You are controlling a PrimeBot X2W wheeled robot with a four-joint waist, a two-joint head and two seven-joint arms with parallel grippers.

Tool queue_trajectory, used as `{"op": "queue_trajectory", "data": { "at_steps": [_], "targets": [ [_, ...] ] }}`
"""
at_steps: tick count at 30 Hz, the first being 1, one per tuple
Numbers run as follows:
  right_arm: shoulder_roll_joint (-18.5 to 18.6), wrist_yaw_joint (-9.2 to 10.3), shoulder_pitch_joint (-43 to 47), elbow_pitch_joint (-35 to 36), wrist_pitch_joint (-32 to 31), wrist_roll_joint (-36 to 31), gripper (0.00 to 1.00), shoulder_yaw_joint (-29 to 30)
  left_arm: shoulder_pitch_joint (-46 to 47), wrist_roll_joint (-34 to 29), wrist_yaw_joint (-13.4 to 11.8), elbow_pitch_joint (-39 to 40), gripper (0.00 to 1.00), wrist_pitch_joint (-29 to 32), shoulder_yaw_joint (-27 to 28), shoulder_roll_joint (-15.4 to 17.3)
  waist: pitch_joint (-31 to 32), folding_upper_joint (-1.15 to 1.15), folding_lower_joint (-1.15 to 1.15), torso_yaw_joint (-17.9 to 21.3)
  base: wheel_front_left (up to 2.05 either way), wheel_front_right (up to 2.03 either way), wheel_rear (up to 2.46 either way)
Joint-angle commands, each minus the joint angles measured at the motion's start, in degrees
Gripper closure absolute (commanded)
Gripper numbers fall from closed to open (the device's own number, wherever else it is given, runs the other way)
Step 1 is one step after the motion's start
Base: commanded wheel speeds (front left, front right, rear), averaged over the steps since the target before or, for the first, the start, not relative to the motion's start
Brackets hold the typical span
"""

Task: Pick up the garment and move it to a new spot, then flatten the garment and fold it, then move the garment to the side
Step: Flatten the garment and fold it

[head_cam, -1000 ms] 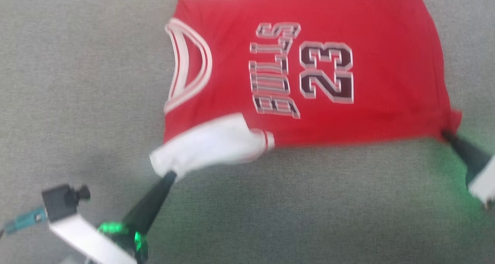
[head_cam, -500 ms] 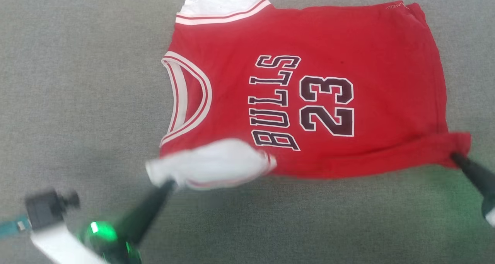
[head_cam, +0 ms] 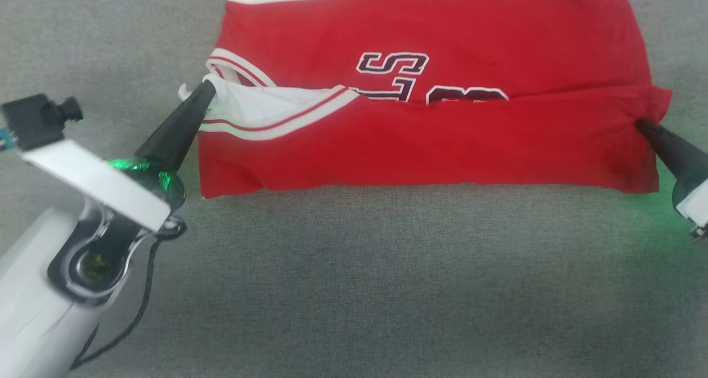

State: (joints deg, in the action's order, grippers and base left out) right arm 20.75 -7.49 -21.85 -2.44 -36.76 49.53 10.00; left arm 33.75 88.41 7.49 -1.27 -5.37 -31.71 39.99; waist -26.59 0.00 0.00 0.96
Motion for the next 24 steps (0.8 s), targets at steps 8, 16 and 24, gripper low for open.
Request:
{"op": "queue_trajectory", "data": {
  "at_steps": [8, 16, 24],
  "targets": [
    [-0.1, 0.0, -1.6, -2.9, 3.7, -1.1, 1.0, -1.7, 5.0, -4.0, -0.1, -12.0, 1.0, -1.6, -3.2, -3.2, -3.4, 0.0, 0.0, 0.9, 0.0, 0.0, 0.0],
    [1.2, 0.01, -1.4, -3.9, 8.7, -2.4, 0.85, -4.7, 6.9, -8.0, -0.1, -19.3, 0.57, -2.8, -8.2, -2.1, -3.1, 0.0, 0.0, 1.9, 0.0, 0.0, 0.0],
    [4.5, 0.01, 0.9, -2.8, 14.7, -5.4, 0.0, -7.0, 12.0, -15.2, -0.1, -19.9, 0.0, -1.1, -13.5, 3.5, 0.6, 0.0, 0.0, 1.1, 0.0, 0.0, 0.0]
  ]
}}
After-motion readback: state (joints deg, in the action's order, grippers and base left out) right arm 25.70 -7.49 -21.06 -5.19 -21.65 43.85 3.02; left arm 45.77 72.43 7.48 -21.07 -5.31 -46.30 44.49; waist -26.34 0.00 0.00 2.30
